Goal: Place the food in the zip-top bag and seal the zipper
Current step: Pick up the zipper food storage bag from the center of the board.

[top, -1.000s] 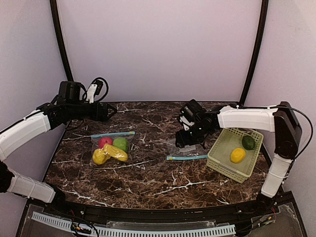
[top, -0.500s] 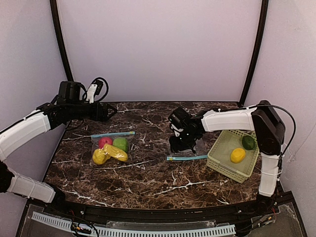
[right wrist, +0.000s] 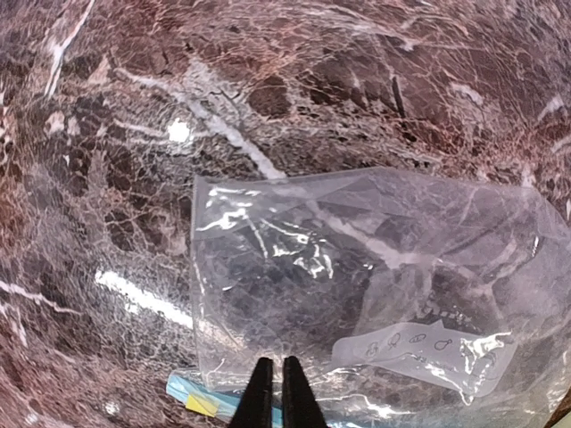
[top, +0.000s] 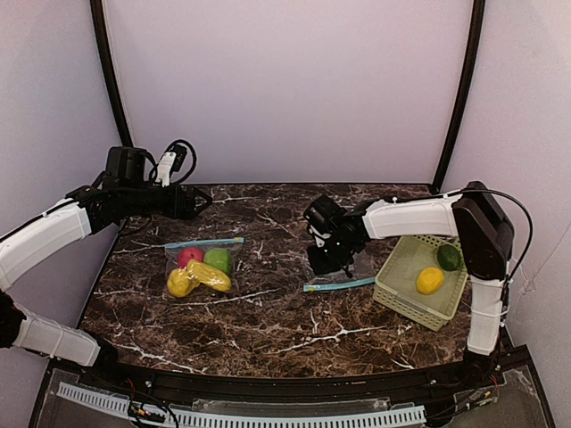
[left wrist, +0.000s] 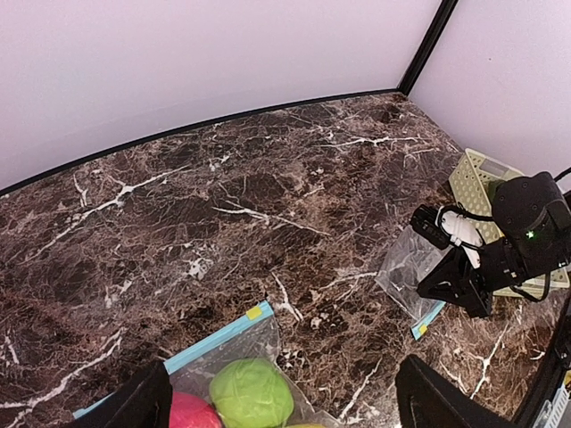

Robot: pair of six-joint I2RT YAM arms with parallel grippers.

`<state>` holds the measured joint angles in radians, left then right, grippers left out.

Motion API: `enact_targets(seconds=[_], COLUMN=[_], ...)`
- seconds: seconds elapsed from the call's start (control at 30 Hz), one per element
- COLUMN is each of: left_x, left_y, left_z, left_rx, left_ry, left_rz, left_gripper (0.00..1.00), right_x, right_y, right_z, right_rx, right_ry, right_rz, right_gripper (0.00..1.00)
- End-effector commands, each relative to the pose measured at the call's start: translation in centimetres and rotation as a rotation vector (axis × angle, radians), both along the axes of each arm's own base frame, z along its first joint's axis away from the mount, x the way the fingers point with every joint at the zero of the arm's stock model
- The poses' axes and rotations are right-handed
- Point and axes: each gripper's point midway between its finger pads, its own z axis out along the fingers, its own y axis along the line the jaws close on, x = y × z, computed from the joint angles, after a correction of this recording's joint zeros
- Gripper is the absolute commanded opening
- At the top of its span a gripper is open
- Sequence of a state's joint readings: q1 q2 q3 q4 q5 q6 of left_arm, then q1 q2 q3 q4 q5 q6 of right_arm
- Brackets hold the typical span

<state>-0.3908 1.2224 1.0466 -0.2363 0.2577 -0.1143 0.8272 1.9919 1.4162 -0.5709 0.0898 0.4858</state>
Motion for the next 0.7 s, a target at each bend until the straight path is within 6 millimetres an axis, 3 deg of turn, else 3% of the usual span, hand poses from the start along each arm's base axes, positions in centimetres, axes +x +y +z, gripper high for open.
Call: enact_targets(seconds=[0.0, 0.23, 0.5, 0.67], left_x=[-0.7, -1.0, -2.0, -4.9], left_y=[-0.3, -0.9, -2.1, -4.6], left_z=[0.1, 0.3, 1.6, 4.4], left_rx=[-0.010, -0.040, -0.102, -0.198], left_ry=[0.006, -0.001, -0.041, -0.140], left_rz=[-0.028, -0.063, -0.143, -0.329], left_gripper=[0.87, 0.87, 0.87, 0.86], right_x=[-0.4, -1.3, -4.1, -6.9], right_y=[0.6, 0.8, 1.4, 2.8], right_z=[0.5, 2.4, 6.9, 11.0], right_rx=[0.034, 0.102, 0.277, 0.463], right_ry=[-0.009, -0.013, 0.003, 0.038], right_rz=[0.012, 0.028, 0.094, 0.192], right_gripper=[0.00, 0.00, 0.00, 0.00])
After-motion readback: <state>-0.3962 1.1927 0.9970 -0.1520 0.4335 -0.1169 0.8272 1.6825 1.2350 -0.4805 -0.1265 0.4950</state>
